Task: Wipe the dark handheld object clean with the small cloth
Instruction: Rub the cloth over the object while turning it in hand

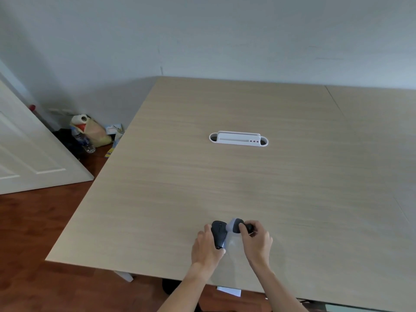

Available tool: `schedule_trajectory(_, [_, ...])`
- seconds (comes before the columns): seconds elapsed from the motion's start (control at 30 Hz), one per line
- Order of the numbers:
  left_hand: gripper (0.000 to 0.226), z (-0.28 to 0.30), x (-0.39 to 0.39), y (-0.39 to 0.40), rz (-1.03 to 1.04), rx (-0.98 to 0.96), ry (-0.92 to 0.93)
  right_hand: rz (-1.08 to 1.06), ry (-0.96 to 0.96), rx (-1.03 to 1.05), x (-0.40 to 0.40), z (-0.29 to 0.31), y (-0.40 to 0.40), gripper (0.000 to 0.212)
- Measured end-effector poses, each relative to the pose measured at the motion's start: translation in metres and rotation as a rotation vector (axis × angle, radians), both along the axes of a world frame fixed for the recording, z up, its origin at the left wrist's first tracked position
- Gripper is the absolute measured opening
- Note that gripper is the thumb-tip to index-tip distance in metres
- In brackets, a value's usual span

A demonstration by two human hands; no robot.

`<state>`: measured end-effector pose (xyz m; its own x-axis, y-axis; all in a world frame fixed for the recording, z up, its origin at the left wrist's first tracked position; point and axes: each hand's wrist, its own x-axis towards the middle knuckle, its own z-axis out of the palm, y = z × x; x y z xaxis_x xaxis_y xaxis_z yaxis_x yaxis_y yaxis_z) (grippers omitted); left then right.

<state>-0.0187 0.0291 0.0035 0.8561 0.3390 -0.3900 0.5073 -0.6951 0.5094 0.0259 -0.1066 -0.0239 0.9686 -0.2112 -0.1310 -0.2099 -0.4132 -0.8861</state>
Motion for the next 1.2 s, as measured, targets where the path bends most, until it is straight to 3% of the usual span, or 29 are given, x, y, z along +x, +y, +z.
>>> schedule_trajectory(0.17, [0.058, 0.001, 0.002, 0.001, -0.006, -0.010, 0.021, 0.183, 0.024, -0.070, 0.009, 0.003, 0.003, 0.015])
schedule_trajectory(0.3, [0.063, 0.002, 0.003, 0.004, -0.006, -0.019, 0.040, 0.081, 0.041, -0.094, 0.020, 0.008, 0.005, 0.008])
schedule_trajectory(0.47, [0.063, 0.003, 0.004, 0.005, 0.018, -0.044, 0.039, 0.304, 0.101, -0.131, 0.024, 0.009, 0.012, 0.010])
schedule_trajectory(0.57, [0.062, 0.003, 0.003, 0.004, 0.027, -0.045, 0.044, 0.171, 0.113, -0.200, 0.029, 0.008, 0.011, 0.010])
schedule_trajectory(0.73, [0.060, 0.002, 0.006, 0.006, 0.053, -0.057, 0.055, 0.297, 0.136, -0.133, 0.034, 0.009, 0.016, 0.010])
schedule_trajectory(0.83, [0.060, 0.003, 0.007, 0.005, 0.062, -0.059, 0.063, 0.185, 0.130, -0.177, 0.036, 0.008, 0.013, 0.007])
schedule_trajectory(1.0, [0.064, 0.006, 0.016, 0.006, 0.061, -0.085, 0.077, 0.250, 0.105, 0.023, 0.034, 0.013, 0.019, 0.011])
schedule_trajectory(1.2, [0.066, 0.007, 0.021, 0.007, 0.068, -0.094, 0.091, 0.195, 0.056, -0.037, 0.035, 0.014, 0.020, 0.016])
